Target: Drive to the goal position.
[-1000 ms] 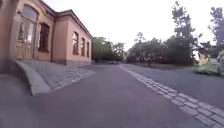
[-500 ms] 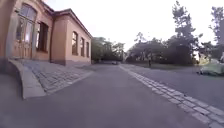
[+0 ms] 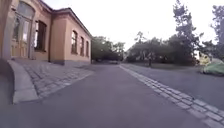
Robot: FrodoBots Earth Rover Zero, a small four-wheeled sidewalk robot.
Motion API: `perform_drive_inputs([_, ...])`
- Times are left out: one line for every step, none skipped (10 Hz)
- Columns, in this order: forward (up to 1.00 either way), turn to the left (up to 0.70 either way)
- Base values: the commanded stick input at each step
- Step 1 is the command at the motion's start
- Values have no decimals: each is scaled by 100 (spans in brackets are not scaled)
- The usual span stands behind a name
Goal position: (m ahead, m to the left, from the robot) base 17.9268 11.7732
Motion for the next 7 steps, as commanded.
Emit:
perform_drive_inputs([50,0])
perform_drive_inputs([50,0])
perform_drive_inputs([50,0])
perform_drive_inputs([50,0])
perform_drive_inputs([50,0])
perform_drive_inputs([50,0])
perform_drive_inputs([50,0])
